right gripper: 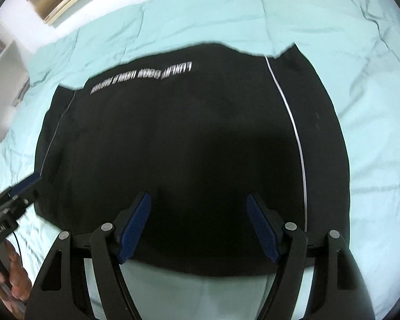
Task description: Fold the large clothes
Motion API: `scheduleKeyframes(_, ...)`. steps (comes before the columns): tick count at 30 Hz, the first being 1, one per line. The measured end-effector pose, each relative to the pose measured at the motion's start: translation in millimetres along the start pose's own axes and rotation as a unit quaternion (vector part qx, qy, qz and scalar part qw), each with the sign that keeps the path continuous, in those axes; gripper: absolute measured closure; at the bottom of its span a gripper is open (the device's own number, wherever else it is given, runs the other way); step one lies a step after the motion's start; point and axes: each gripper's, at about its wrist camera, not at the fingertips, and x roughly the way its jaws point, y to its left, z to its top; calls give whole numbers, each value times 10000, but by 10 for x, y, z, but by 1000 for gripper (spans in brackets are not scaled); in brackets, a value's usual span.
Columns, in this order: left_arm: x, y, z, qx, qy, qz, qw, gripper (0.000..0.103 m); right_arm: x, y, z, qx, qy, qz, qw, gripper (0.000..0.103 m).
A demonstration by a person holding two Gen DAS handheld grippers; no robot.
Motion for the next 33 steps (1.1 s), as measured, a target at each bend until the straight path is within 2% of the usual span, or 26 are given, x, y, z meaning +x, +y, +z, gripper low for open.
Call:
scheduleKeyframes(1, -52, 4, -44, -10, 3, -10, 10000, 37, -15, -18, 23, -19, 41, -17, 10000, 26)
scheduleKeyframes(9, -462, 84, -433, -210, 1, -46, 9998, 37, -374, -2, -598, -47, 162, -108, 9998, 26)
scheduleKeyframes(16, -639, 213, -634, -301, -54, -14, 9995, 37, -605, -46, -777, -70, -4, -273, 9996, 26)
scheduleKeyframes(22, -716, 638, -634, -739, -93, 183, 9971, 37, -737, -471, -783, 512, -88, -353, 9980, 26)
scheduleKeyframes(27, -721, 1160, -482, -1295, -132, 307, 9910, 36, -809, -791, -624, 810, -266, -512, 9950, 23)
scheduleKeyframes(31, -563, 1522, -325, -1561, -30, 266, 9874, 34, -768, -994, -442, 936, -375, -615, 9930, 20)
scheduleKeyframes(33, -410, 1677, -262, -1694, 76, 129, 9854, 34, -686, -1092, -346, 987, -374, -639, 9924, 20)
